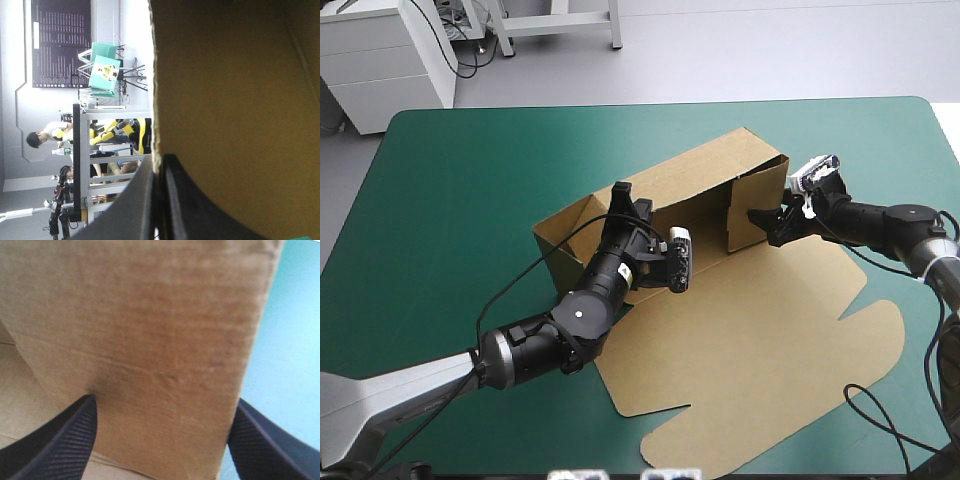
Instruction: Fold the box
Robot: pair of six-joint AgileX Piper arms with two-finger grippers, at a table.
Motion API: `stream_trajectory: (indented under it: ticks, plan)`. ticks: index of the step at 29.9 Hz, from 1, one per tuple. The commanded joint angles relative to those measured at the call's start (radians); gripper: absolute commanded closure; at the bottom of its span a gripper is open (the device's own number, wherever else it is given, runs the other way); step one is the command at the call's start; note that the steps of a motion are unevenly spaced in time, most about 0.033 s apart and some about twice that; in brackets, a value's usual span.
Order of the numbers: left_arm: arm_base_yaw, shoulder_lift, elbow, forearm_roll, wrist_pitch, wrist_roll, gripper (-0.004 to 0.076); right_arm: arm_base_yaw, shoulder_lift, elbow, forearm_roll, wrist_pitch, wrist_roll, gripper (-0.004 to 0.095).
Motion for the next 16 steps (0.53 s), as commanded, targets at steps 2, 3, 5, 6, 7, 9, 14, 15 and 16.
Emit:
stream_trajectory:
  ticks: [2,3,5,6,7,9,14,15,16]
  plan:
    - [-0.004,-0.038,-0.036,0.049,-0.003,-0.002,0.0709,-0.003,-0.016,-0.031,0.099,0.088,-0.080,0.0241]
    - [-0.004,-0.038,-0.036,0.049,-0.003,-0.002,0.0709,-0.003,-0.014,-0.031,0.122,0.090,-0.094,0.0241]
    - [-0.004,-0.038,-0.036,0.049,-0.005,-0.002,0.0709,-0.003,-0.010,-0.031,0.158,0.091,-0.108,0.0242]
    - [-0.004,-0.038,-0.036,0.049,-0.005,-0.002,0.0709,-0.003,-0.010,-0.031,0.182,0.091,-0.117,0.0249]
    - [-0.004,-0.038,-0.036,0.049,-0.005,-0.002,0.0709,-0.003,-0.010,-0.031,0.195,0.091,-0.119,0.0261]
    - [-0.004,-0.038,-0.036,0.049,-0.005,-0.002,0.0709,-0.003,-0.010,-0.031,0.227,0.091,-0.136,0.0305]
    - [-0.004,-0.038,-0.036,0.049,-0.005,-0.002,0.0709,-0.003,-0.003,-0.031,0.233,0.089,-0.178,0.0531]
    - [-0.004,-0.038,-0.036,0.049,-0.005,-0.002,0.0709,-0.003,0.002,-0.031,0.233,0.087,-0.178,0.0576]
    - [-0.004,-0.038,-0.036,0.049,-0.005,-0.002,0.0709,-0.003,0.005,-0.031,0.233,0.090,-0.178,0.0607]
